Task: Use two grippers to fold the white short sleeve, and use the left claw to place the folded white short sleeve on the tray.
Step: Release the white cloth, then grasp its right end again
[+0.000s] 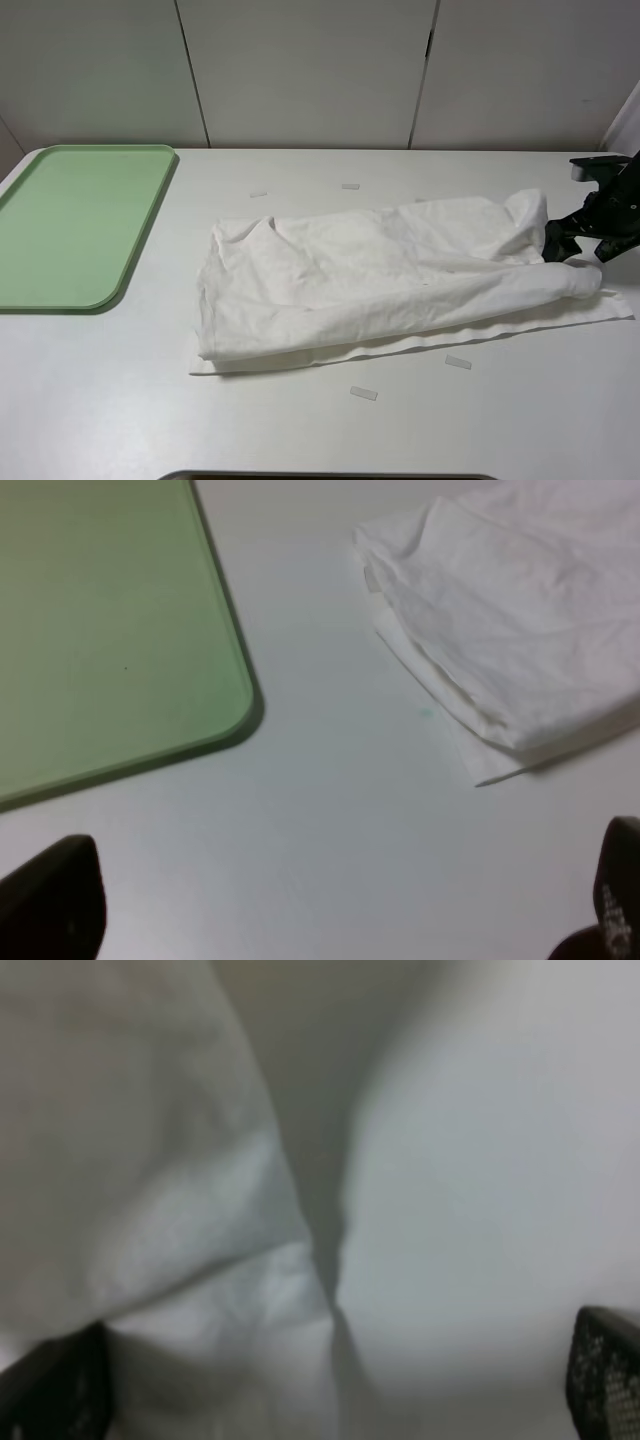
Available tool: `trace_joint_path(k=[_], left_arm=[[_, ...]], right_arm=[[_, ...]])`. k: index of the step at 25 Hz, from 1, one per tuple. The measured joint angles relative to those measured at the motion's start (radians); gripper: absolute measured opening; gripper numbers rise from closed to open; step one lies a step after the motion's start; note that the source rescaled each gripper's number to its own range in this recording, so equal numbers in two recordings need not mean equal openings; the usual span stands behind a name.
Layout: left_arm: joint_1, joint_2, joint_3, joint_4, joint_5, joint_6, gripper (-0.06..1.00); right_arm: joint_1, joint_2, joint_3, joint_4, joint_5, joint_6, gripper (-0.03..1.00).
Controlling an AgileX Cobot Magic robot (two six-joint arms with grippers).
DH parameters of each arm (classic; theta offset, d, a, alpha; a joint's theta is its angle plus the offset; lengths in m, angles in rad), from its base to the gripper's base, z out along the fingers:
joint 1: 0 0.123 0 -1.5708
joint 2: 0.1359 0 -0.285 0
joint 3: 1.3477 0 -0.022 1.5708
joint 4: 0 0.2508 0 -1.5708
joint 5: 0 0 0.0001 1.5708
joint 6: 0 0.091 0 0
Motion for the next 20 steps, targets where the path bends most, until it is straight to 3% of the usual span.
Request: trace_joint_path(k=[8, 10, 11, 17, 19, 20], left_arm=[[0.000, 0.000, 0.000, 0.000, 0.000, 0.000, 0.97], [0.000, 0.000, 0.000, 0.000, 0.000, 0.000, 0.97], [0.000, 0.000, 0.000, 0.000, 0.000, 0.000, 0.97], [0.000, 0.000, 0.000, 0.000, 0.000, 0.000, 0.97], [0.000, 0.000, 0.000, 0.000, 0.000, 0.000, 0.97], [0.000, 0.000, 0.000, 0.000, 0.000, 0.000, 0.97]], right_arm=[[-0.003, 0.018, -0.005, 0.044, 0.002, -0.069, 1.00], [-0.003, 0.018, -0.005, 0.051, 0.001, -0.076, 0.95], [-0.003, 0.018, -0.005, 0.073, -0.001, -0.077, 0.81], [-0.003, 0.026, -0.005, 0.165, 0.035, -0.078, 0.19], [-0.003, 0.026, -0.005, 0.174, 0.042, -0.077, 0.02], [-0.003, 0.026, -0.005, 0.176, 0.042, -0.076, 0.01]])
